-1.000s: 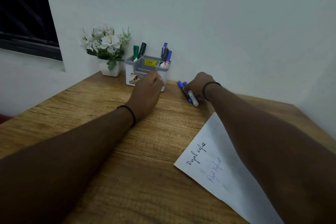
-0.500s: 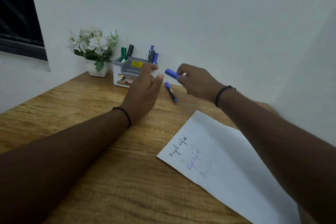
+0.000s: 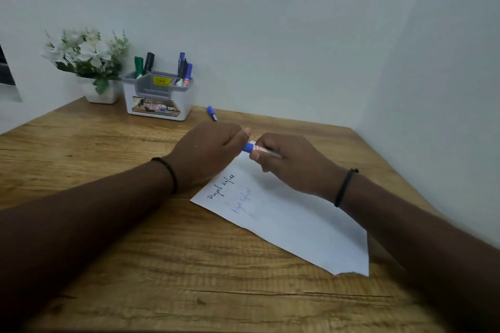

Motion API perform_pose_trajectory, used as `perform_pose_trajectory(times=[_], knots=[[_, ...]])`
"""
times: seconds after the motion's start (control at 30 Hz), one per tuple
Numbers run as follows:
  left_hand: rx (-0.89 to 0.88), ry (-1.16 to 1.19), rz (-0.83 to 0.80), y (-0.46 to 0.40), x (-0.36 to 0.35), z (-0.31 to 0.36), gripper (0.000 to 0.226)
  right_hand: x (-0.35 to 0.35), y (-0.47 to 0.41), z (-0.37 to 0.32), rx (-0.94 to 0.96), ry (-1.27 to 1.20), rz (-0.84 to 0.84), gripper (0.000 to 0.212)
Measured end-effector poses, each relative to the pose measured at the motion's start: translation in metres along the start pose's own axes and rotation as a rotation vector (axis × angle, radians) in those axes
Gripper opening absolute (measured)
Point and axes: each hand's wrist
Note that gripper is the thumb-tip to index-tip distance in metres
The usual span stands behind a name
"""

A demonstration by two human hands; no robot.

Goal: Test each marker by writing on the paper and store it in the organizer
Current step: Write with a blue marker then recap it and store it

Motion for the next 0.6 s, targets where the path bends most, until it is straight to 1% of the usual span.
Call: perform_pose_trajectory(times=[0.07, 0.17, 0.23, 0.3, 0.4, 0.47, 0.5, 0.53, 0.6], knots=[[-0.001, 0.01, -0.014, 0.001, 0.0, 0.005, 0.05, -0.003, 0.002, 0.001, 0.02, 0.017, 0.017, 0.031], [-0.019, -0.098, -0.021, 0.005, 0.001, 0.013, 0.048, -0.007, 0.006, -0.002, 0.032, 0.128, 0.061, 0.047], [0.044, -0.16, 0.006, 0.006, 0.002, 0.016, 0.052, -0.01, 0.007, -0.01, 0.013, 0.116, 0.055, 0.056], [0.067, -0.196, 0.042, 0.007, 0.003, 0.015, 0.055, -0.012, 0.007, -0.016, -0.01, 0.057, 0.017, 0.06], [-0.031, -0.161, 0.165, 0.005, 0.018, 0.007, 0.048, -0.004, 0.011, -0.016, -0.125, -0.059, -0.022, 0.058], [0.09, -0.091, 0.211, -0.001, 0.029, -0.009, 0.05, 0.005, 0.018, -0.01, -0.244, -0.202, -0.023, 0.054], [0.147, -0.096, 0.217, -0.003, 0.032, -0.015, 0.05, 0.009, 0.02, -0.007, -0.295, -0.3, -0.031, 0.05], [0.138, -0.118, 0.223, -0.004, 0.03, -0.019, 0.05, 0.013, 0.022, -0.004, -0.326, -0.395, -0.048, 0.046], [0.047, -0.138, 0.216, -0.002, 0.021, -0.016, 0.05, 0.016, 0.021, 0.0, -0.341, -0.528, -0.109, 0.034]])
Point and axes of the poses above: each hand's wrist, its own y-axis away from the middle knuckle, its own x-axis out of the back of the hand, z = x × y, and after that the axes turned 12 degrees about -y, right-handed
